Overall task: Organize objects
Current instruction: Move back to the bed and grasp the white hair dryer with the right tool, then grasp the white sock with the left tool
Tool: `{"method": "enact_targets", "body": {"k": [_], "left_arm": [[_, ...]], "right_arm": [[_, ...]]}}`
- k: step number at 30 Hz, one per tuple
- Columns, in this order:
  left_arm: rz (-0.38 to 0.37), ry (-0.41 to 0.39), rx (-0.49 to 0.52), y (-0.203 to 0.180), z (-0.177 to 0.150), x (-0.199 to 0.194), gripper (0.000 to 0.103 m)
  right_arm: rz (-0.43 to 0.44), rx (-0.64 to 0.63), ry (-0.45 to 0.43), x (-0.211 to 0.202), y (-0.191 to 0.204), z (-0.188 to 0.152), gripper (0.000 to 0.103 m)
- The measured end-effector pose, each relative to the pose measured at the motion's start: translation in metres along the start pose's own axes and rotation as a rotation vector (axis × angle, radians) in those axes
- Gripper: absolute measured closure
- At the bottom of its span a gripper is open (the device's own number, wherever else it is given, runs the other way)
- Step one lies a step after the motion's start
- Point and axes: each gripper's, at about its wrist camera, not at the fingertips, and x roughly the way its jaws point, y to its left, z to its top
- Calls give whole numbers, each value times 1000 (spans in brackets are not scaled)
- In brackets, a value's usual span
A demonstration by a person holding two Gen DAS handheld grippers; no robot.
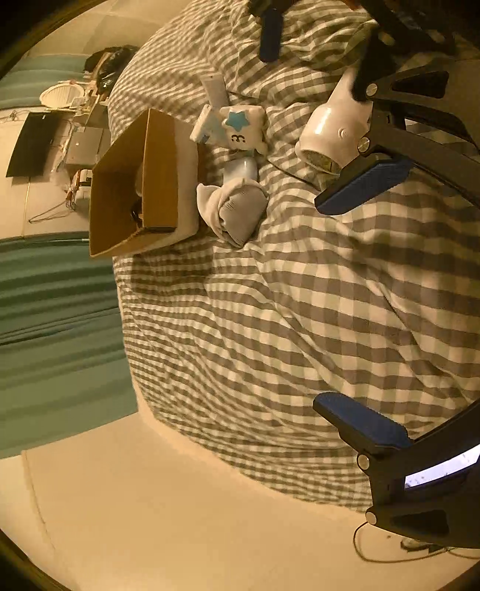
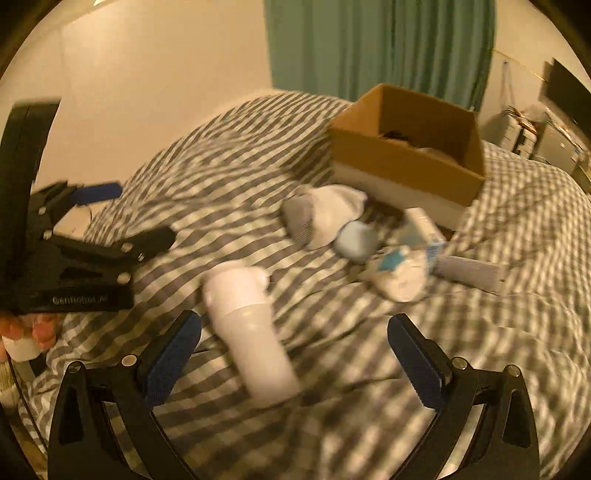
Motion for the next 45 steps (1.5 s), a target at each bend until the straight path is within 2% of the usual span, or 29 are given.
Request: {"method": "enact_targets", "body": {"k": [5,7,9,10,11,17,23,27,34,42,43,44,45], "left_arm": [[-20,9,-14,6,-2,7,4],[-26,11,-19,8,-2,8,4],[-33,14,-23,9,-2,10,4],[-35,15,-24,9,-1,11,4],[-38,17,-23,9,-1,12,4],[-54,13,10,1,11,17,4],[-120,19,31,-19,40,34,4],[-148,32,49,-37,59,52,4],[-186,107,60,-64,78,98,4],[-170,162,52,-84,88,147,4],[-182,181,44,-85,87,152,6],[-197,196,40,-86,87,156,14],[-208,203,44,-87,86,158,17]], "right_arm": [[4,-35,58,24,13,0,13],[8,-38,75,29,16,-1,24],[32,-47,93,35,19,-2,43],[33,-54,98,38,19,-2,49],[32,-63,100,39,21,-2,60],[41,-38,55,31,9,3,60],[-61,19,-7,18,-30,17,60],[-106,59,-13,15,-57,22,60],[-121,117,-30,15,-94,29,60],[-92,150,-29,23,-110,31,60],[-86,153,-28,24,-111,30,60],[-83,156,-28,25,-112,30,60],[-80,160,-29,25,-112,29,60]]}}
